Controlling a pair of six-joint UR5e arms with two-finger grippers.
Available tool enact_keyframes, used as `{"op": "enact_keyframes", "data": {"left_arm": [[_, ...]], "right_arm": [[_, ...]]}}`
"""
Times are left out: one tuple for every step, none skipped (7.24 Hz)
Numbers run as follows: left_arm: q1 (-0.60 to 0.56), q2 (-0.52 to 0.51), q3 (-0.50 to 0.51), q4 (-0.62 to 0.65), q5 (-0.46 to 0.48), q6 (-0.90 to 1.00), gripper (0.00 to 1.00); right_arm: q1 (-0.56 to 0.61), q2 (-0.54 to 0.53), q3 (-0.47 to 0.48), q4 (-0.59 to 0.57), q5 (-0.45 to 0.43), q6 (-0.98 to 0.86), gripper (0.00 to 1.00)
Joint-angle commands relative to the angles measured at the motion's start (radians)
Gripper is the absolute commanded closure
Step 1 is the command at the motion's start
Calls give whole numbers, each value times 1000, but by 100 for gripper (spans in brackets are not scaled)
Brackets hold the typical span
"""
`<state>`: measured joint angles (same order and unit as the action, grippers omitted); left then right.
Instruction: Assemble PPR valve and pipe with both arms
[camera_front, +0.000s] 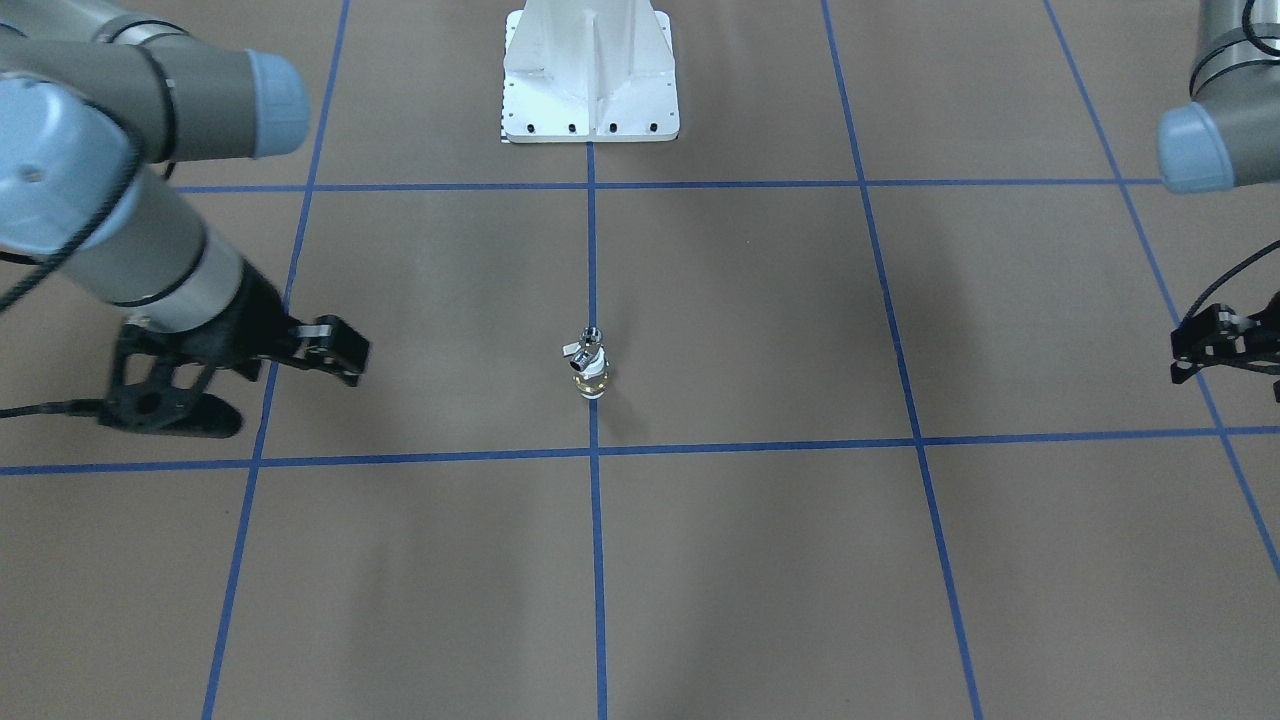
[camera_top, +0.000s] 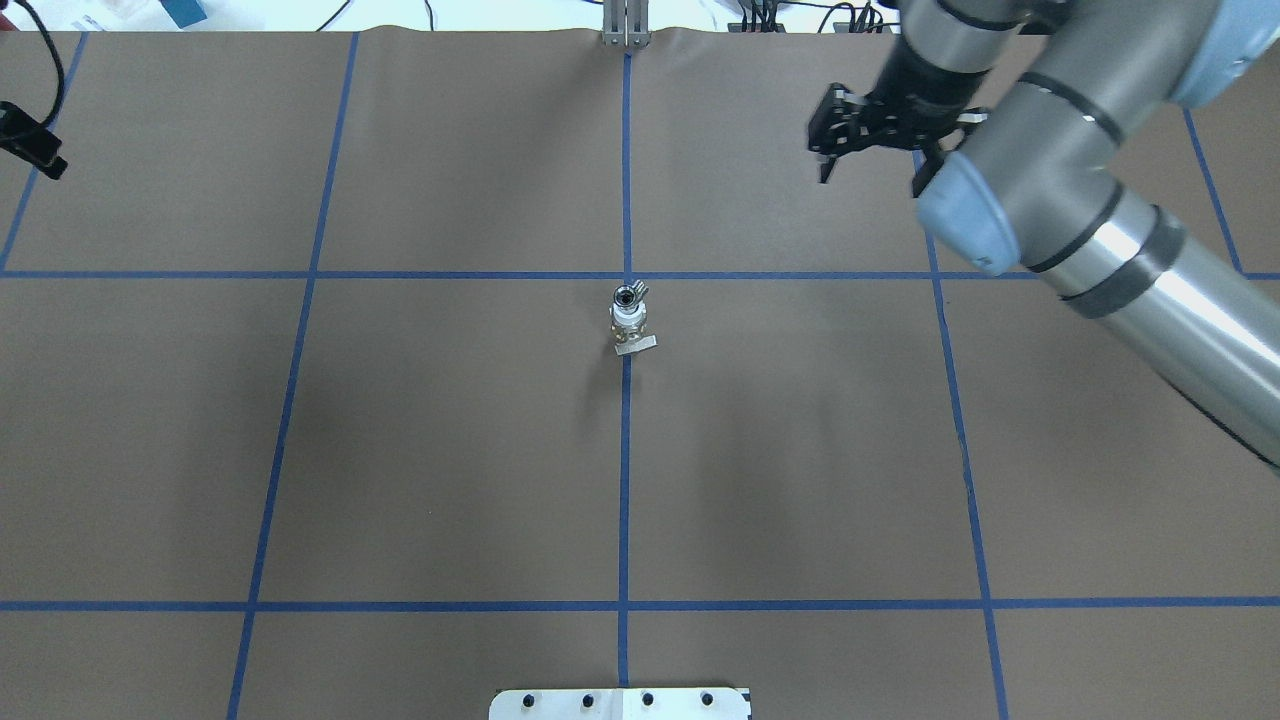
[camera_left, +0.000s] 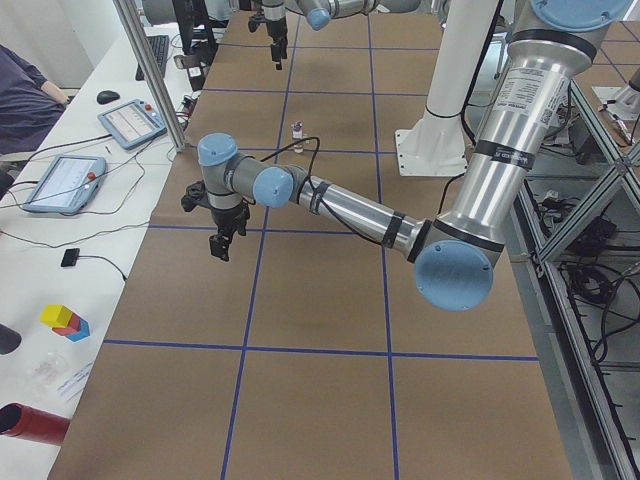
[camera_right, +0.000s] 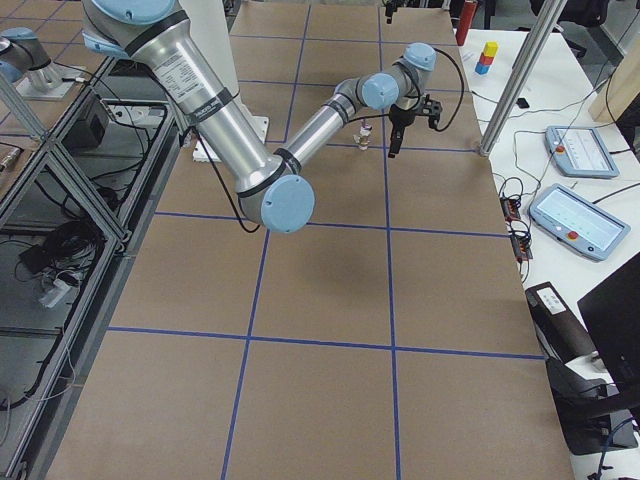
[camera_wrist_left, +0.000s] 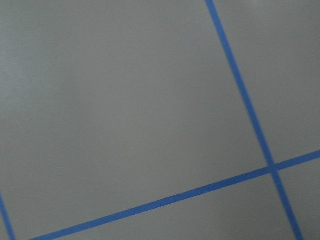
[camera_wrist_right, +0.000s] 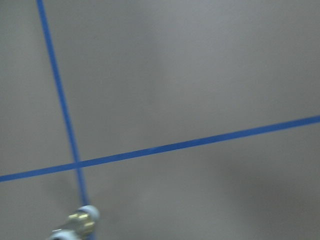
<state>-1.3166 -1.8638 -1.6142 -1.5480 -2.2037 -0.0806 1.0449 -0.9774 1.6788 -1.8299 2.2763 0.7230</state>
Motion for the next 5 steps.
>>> {"op": "enact_keyframes", "data": {"left_arm": [[-94, 99, 0, -4, -29, 158, 0], [-139, 154, 0, -6, -42, 220, 0], [-160, 202, -1, -42, -42, 255, 0], [-165, 247, 2, -105, -42, 255, 0], [-167, 265, 0, -121, -42, 255, 0]], "right_arm": [[226, -235, -2, -28, 0, -549, 1], [304, -294, -63, -25, -3, -708, 1], [361, -338, -103, -23, -4, -753, 1], [388, -351, -150, 27, -4, -772, 0], [397, -403, -166, 120, -3, -796, 0]]}}
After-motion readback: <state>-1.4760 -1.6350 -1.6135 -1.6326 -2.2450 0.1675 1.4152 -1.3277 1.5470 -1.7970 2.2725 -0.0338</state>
